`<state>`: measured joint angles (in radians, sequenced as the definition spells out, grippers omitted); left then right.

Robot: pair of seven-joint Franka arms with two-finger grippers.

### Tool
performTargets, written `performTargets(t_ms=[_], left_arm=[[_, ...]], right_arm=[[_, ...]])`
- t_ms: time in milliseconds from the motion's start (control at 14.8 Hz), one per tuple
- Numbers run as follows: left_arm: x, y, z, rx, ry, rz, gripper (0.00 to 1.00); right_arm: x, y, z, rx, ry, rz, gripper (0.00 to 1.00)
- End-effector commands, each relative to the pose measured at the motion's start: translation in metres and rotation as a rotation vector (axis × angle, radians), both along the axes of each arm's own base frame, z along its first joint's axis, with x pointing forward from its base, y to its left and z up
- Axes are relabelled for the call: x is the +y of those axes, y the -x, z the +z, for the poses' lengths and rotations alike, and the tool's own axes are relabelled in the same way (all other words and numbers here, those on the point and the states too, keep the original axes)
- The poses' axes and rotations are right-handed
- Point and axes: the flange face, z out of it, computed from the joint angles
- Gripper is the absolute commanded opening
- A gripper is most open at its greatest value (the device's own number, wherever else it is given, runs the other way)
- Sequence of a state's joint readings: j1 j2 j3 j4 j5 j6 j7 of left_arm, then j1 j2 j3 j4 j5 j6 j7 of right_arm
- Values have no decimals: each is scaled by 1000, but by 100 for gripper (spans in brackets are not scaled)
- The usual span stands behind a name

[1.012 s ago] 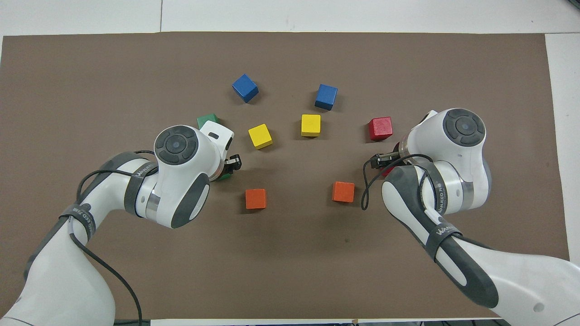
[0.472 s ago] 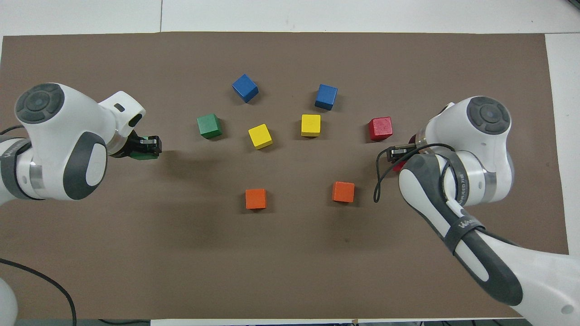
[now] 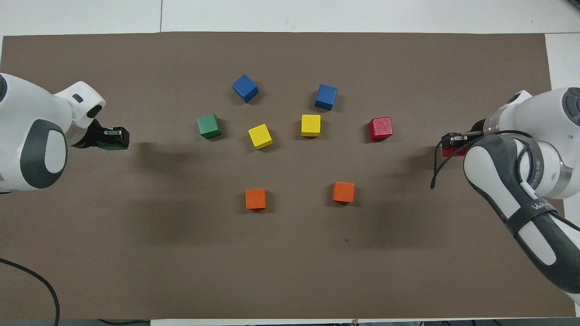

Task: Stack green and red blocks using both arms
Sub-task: 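Carry the green block outward with the left gripper while the right gripper carries red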

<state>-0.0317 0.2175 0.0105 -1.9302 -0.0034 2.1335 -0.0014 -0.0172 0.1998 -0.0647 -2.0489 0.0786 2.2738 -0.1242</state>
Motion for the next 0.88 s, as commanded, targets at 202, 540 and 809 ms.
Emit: performTargets(t_ms=[202, 540, 809], left_arm=[[26, -8, -36, 29, 5, 33, 0], [24, -1, -48, 48, 5, 29, 0], [21, 4, -57, 44, 5, 26, 0]], right_arm=[[-24, -9, -27, -54, 20, 43, 0], [-25, -13, -36, -62, 23, 42, 0], [-26, -13, -39, -56, 24, 52, 0]])
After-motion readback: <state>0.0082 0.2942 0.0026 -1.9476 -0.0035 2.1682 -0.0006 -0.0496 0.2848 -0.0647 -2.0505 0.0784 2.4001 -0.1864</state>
